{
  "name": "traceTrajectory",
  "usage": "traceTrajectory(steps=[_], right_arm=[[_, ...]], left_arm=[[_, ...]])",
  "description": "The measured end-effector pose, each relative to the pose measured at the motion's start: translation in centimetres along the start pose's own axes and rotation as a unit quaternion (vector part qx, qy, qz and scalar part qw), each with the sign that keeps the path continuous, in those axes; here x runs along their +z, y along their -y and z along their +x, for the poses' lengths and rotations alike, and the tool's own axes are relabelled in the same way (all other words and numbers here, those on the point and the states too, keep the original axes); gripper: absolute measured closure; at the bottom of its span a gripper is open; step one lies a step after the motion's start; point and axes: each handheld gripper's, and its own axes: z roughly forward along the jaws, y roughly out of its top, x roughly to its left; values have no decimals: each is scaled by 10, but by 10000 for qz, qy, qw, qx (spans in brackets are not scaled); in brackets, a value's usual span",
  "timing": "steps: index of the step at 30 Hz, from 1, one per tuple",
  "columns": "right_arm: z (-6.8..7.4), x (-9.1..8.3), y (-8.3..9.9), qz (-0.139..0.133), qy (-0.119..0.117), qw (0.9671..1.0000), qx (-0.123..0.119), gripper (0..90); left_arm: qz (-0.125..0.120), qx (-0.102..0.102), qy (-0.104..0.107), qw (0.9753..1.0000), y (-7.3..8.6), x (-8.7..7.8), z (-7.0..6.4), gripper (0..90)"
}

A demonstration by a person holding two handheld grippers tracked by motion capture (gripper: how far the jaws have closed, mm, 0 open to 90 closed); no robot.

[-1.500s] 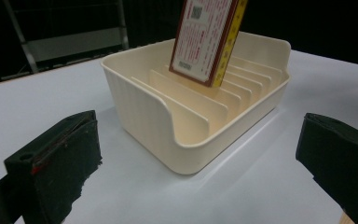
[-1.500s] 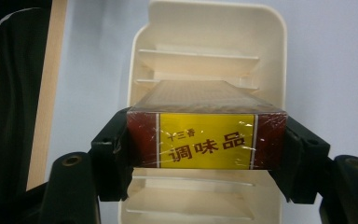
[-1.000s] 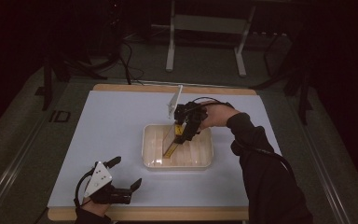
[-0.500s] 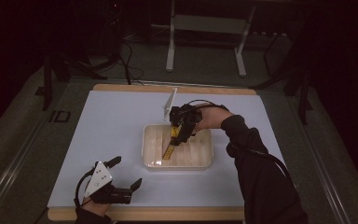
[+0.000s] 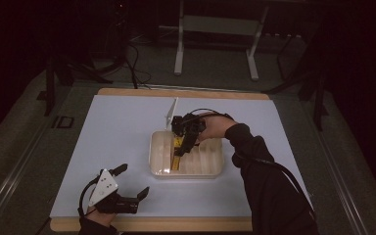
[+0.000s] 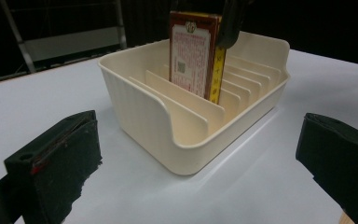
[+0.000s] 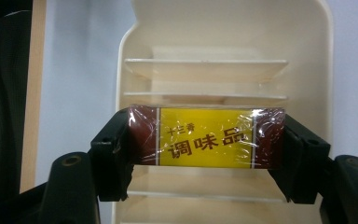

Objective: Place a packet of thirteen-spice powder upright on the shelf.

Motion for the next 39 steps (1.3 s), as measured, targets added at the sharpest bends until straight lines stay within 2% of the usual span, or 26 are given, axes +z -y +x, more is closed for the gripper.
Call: traceTrajectory(steps=[5,7,15,19,32,39], right_arm=[[0,11,-2,79,-33,10000,2,313],[0,12,-4,25,-18,10000,-33,313],[4,11,-8,186,52,9997,-149,297],[6,5,-10,56,14,9999,-130,280],[8,-12,-8,-35,204,9998,-3,251],[8,-25,-4,-210,282,9993,95,203]], left_arm=[[4,13,7,10000,0,0,0,0],[-1,6,8,10000,0,0,0,0],[4,16,9,10000,0,0,0,0],[-1,10,10,10000,0,0,0,0],[31,29,2,10000,0,1,0,0],[38,25,4,10000,0,1,0,0]])
